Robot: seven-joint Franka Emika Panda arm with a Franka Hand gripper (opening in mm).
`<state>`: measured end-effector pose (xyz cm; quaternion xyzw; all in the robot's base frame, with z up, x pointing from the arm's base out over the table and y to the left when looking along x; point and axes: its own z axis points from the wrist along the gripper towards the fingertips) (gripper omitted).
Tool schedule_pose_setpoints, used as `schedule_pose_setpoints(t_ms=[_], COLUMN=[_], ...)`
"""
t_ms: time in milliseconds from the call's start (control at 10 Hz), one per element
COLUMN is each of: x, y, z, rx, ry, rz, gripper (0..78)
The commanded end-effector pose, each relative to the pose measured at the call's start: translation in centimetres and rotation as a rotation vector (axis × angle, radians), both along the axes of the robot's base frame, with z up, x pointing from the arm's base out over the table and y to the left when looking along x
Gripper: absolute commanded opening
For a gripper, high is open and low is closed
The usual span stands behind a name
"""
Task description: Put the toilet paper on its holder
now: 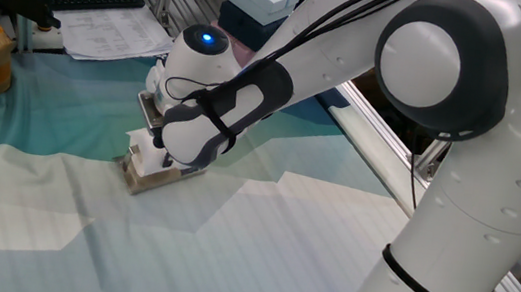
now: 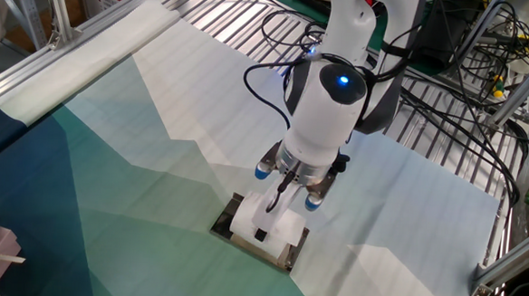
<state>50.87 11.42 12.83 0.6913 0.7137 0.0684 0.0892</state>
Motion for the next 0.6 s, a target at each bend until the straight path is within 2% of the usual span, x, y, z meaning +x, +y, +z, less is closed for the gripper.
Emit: schedule_pose_setpoints(t_ms=[100, 600], x=[-1.06, -1.26], y=[-0.10, 0.00], z=[0.14, 0.49], rx=[-0.018, -0.009], ry=[0.060, 0.058], rz=[0.185, 0.190], gripper=[77.5, 77.5])
